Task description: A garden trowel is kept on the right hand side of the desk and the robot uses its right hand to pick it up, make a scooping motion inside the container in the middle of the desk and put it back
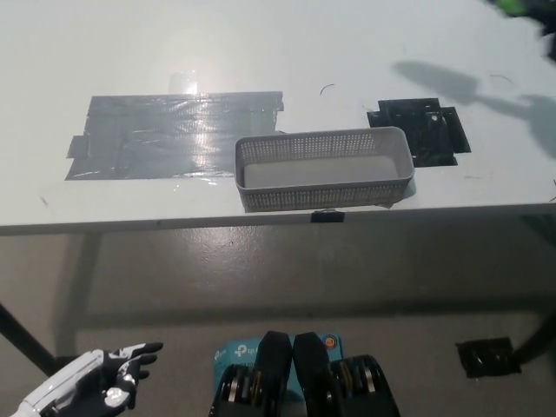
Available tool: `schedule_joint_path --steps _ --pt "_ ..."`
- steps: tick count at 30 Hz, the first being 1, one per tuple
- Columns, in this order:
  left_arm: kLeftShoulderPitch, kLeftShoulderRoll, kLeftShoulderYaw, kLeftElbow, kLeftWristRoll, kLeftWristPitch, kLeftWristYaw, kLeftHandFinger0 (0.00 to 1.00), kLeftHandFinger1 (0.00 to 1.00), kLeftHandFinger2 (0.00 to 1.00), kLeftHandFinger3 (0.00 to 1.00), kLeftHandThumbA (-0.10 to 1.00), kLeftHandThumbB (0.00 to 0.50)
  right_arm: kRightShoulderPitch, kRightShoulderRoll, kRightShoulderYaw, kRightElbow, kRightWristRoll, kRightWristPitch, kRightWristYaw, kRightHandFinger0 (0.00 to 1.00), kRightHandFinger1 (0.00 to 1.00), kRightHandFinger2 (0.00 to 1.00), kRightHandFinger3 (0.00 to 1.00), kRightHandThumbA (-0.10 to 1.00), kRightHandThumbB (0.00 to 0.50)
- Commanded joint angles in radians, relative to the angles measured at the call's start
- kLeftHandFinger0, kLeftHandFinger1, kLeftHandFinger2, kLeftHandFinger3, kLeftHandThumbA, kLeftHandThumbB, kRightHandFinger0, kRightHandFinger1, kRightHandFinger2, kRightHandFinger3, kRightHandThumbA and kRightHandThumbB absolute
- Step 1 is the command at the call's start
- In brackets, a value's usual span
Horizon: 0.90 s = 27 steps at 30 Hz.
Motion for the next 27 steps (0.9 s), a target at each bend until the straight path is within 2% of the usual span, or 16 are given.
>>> schedule_joint_path --steps 1,2,3,4,5,6,7,8,10,12,13,15,19,25,26,27 --pt "0.015 0.017 0.022 -0.017 0.003 -0.040 0.002 1.00 1.00 1.00 1.00 0.78 0.152 -0.079 -0.033 0.033 0.095 0.011 0.059 -0.115 0.00 0.00 0.16 0.34 -0.10 0.043" --pt "0.015 0.018 0.023 -0.018 0.008 -0.042 0.004 1.00 1.00 1.00 1.00 0.79 0.148 -0.077 -0.034 0.066 0.124 -0.003 0.052 -0.111 0.00 0.00 0.15 0.11 -0.10 0.001" --pt "0.015 0.017 0.025 -0.017 0.008 -0.046 0.003 1.00 1.00 1.00 1.00 0.78 0.141 -0.072 -0.033 0.096 0.139 -0.021 0.051 -0.106 0.00 0.00 0.15 0.12 -0.10 0.000" --pt "0.014 0.016 0.027 -0.013 0.002 -0.059 -0.003 1.00 1.00 1.00 1.00 0.78 0.121 -0.049 -0.019 0.139 0.122 -0.048 0.059 -0.089 0.00 0.05 0.22 0.23 -0.10 0.041" --pt "0.014 0.016 0.029 -0.013 0.002 -0.061 -0.004 1.00 1.00 1.00 1.00 0.78 0.120 -0.051 -0.020 0.154 0.124 -0.043 0.062 -0.092 0.00 0.01 0.17 0.22 -0.10 0.014" --pt "0.015 0.017 0.031 -0.015 0.004 -0.061 -0.003 1.00 1.00 1.00 1.00 0.78 0.124 -0.044 -0.013 0.183 0.122 -0.049 0.062 -0.095 0.00 0.00 0.09 0.25 -0.10 0.065" --pt "0.015 0.018 0.030 -0.017 0.009 -0.058 -0.001 1.00 1.00 1.00 1.00 0.78 0.124 -0.028 -0.003 0.214 0.114 -0.065 0.058 -0.096 0.00 0.00 0.09 0.26 -0.10 0.088" --pt "0.014 0.017 0.029 -0.018 0.011 -0.056 0.000 1.00 1.00 1.00 1.00 0.78 0.130 -0.020 0.001 0.240 0.113 -0.069 0.060 -0.106 0.00 0.00 0.10 0.18 -0.10 0.051" --pt "0.013 0.014 0.034 -0.018 0.004 -0.052 0.000 1.00 1.00 1.00 1.00 0.78 0.151 0.006 0.010 0.307 0.091 -0.105 0.053 -0.123 0.00 0.06 0.28 0.09 -0.10 0.000" --pt "0.013 0.015 0.036 -0.018 0.004 -0.055 0.000 1.00 1.00 1.00 1.00 0.78 0.141 0.028 0.027 0.355 0.086 -0.119 0.034 -0.166 0.00 0.03 0.31 0.07 -0.10 0.009" --pt "0.013 0.015 0.036 -0.019 0.007 -0.054 0.000 1.00 1.00 1.00 1.00 0.78 0.149 0.049 0.034 0.349 0.057 -0.084 0.018 -0.143 0.00 0.10 0.36 0.12 -0.10 0.000" --pt "0.010 0.019 0.033 -0.022 0.016 -0.057 0.001 1.00 1.00 1.00 1.00 0.79 0.147 0.060 0.053 0.386 0.071 -0.106 0.043 -0.174 0.00 0.05 0.32 0.07 -0.10 0.000" --pt "0.007 0.022 0.031 -0.022 0.017 -0.063 -0.003 1.00 1.00 1.00 1.00 0.79 0.138 0.069 0.084 0.422 0.107 -0.113 0.091 -0.159 0.00 0.17 0.57 0.05 -0.10 0.000" --pt "0.020 0.023 0.040 -0.033 0.014 -0.060 0.001 1.00 1.00 1.00 1.00 0.77 0.150 0.044 0.092 0.475 0.128 -0.143 0.302 0.086 0.00 0.25 0.68 0.54 -0.10 0.044" --pt "0.025 0.023 0.043 -0.036 0.011 -0.066 0.001 1.00 1.00 1.00 1.00 0.77 0.161 0.031 0.098 0.491 0.153 -0.156 0.365 0.143 0.00 0.25 0.65 0.58 -0.10 0.091" --pt "0.027 0.021 0.044 -0.038 0.009 -0.064 0.001 1.00 1.00 1.00 1.00 0.77 0.157 0.027 0.100 0.493 0.163 -0.155 0.392 0.166 0.00 0.21 0.60 0.56 -0.10 0.068"
